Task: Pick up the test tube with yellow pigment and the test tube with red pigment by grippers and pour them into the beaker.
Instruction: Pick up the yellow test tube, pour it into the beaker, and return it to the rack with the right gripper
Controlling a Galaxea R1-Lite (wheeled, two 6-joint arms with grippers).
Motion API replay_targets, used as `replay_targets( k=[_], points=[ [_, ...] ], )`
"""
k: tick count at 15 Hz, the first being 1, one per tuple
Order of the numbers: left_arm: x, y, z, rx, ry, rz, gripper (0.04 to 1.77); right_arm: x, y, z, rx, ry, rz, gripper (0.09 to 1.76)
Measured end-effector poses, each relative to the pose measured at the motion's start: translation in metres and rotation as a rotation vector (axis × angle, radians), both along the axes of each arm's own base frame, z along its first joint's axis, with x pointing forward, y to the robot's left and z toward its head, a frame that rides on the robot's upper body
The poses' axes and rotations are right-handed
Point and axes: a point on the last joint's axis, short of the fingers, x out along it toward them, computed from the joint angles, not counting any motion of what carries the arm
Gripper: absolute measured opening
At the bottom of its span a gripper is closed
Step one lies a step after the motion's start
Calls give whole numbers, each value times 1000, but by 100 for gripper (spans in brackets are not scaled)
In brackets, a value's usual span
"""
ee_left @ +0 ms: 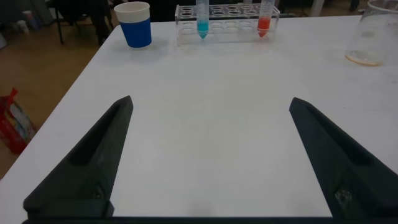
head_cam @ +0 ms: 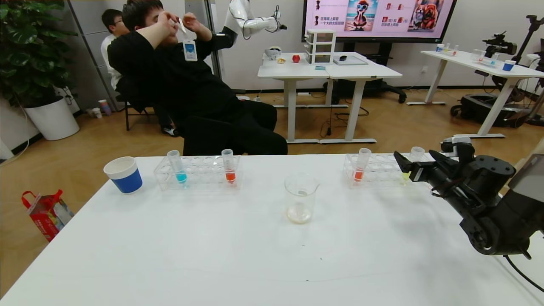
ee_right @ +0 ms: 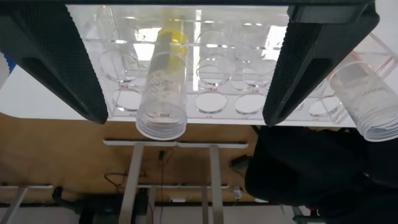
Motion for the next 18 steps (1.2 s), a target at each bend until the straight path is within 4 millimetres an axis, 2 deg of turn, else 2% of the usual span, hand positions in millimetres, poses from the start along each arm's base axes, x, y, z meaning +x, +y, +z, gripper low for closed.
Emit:
replay_targets(
  k=[5, 9, 10, 11, 12, 13, 14, 15, 16, 18],
  points=[
    [0, 0, 0, 0, 0, 0, 175, 14, -5, -10, -3, -4, -3, 173],
    [0, 0, 0, 0, 0, 0, 175, 17, -10, -16, -2, 5, -16, 173],
    [0, 0, 0, 0, 0, 0, 175, 18, -12, -16, -2, 2, -20, 169],
    [0, 0, 0, 0, 0, 0, 175, 18, -13, -16, -2, -1, -24, 150],
    [0, 0, 0, 0, 0, 0, 175, 19, -15, -14, -2, -9, -29, 114],
    [0, 0, 0, 0, 0, 0, 175, 20, -17, -13, -3, -16, -39, 68],
    [0, 0, 0, 0, 0, 0, 175, 21, -16, -13, -4, -18, -44, 38],
    [0, 0, 0, 0, 0, 0, 175, 21, -16, -13, -3, -19, -46, 32],
    [0, 0, 0, 1, 0, 0, 175, 21, -16, -12, -3, -22, -45, 54],
    [0, 0, 0, 1, 0, 0, 175, 21, -17, -12, -3, -24, -51, 49]
  ],
)
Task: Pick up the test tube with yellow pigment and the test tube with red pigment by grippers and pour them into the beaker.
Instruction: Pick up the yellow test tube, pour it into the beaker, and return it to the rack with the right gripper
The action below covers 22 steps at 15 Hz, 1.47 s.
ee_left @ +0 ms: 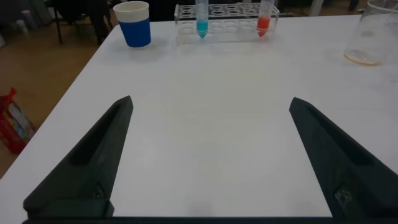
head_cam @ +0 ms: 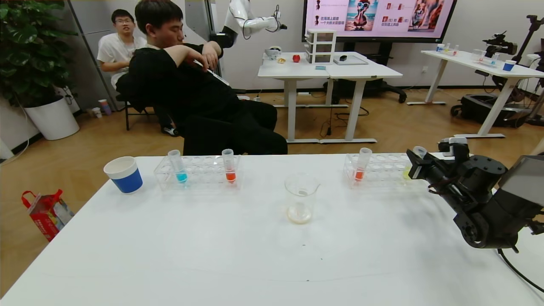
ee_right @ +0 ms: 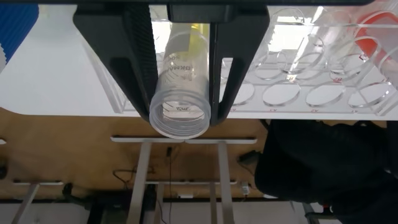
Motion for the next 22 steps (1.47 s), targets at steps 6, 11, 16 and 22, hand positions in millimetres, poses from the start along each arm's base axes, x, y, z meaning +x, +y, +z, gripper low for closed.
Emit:
replay_targets(
  k=[6, 11, 16, 22],
  points=[
    [0, 0, 0, 0, 0, 0, 175, -3, 2, 25, -14, -24, -16, 50],
    [0, 0, 0, 0, 0, 0, 175, -7, 5, 76, -32, -18, -1, 50],
    [0, 0, 0, 0, 0, 0, 175, -7, 27, 104, -36, -62, 62, 50],
    [0, 0, 0, -1, 0, 0, 175, -2, 111, 148, -126, -145, 309, 50]
  ],
)
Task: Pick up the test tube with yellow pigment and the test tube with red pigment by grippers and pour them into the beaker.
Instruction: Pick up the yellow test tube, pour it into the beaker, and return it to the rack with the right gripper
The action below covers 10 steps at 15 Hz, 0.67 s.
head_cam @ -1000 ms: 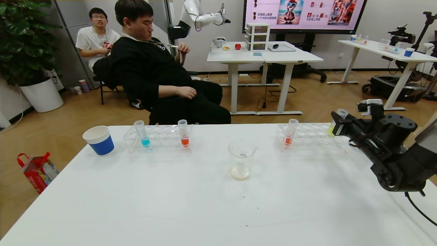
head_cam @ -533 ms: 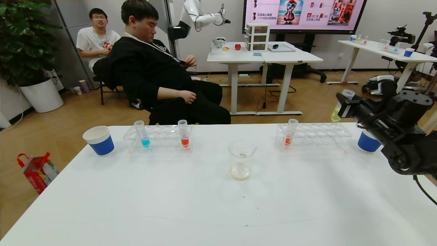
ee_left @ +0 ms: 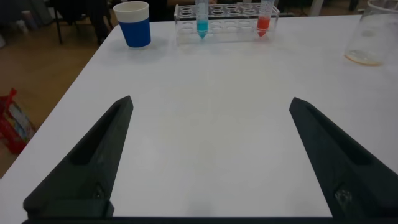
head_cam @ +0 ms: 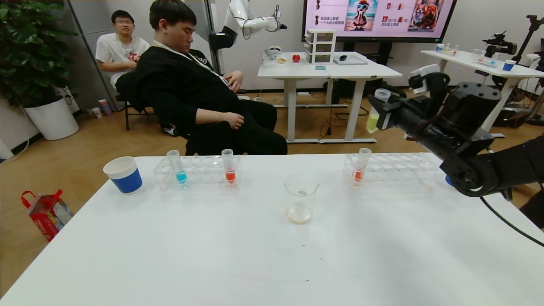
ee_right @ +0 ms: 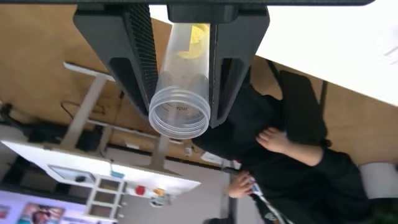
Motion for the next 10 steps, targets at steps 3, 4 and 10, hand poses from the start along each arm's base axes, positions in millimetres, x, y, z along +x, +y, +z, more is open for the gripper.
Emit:
replay_targets(
  k=[3, 4, 10],
  points=[
    [0, 0, 0, 0, 0, 0, 175, -10, 52, 7, -74, -48, 156, 50],
    [0, 0, 0, 0, 0, 0, 175, -14, 68, 5, -84, -49, 198, 50],
    [0, 0, 0, 0, 0, -1, 175, -8, 103, -17, -283, -232, 331, 50]
  ],
)
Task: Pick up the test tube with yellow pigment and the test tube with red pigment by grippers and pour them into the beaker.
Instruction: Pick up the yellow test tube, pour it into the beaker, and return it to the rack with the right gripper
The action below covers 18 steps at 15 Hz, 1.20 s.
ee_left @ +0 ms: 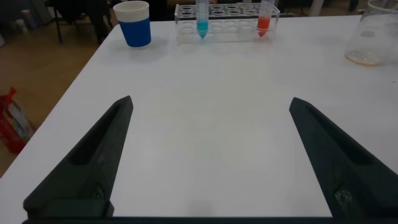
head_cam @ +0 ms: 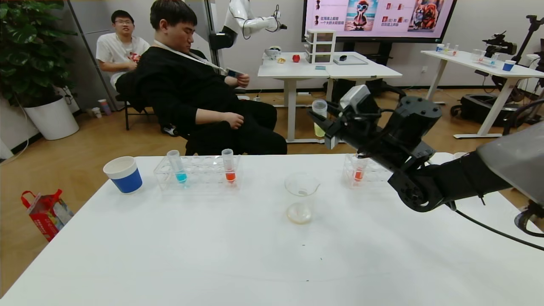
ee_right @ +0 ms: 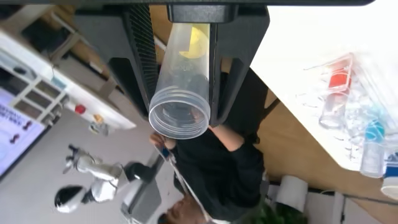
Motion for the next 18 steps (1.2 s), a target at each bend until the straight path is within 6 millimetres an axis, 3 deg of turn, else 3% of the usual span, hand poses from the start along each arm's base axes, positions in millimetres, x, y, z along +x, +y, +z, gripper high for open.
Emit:
replay_targets(
  k=[5, 18],
  points=[
    [0, 0, 0, 0, 0, 0, 175, 7, 1, -22, -191, -133, 89, 50],
    [0, 0, 0, 0, 0, 0, 175, 7, -2, -46, -371, -399, 182, 50]
  ],
)
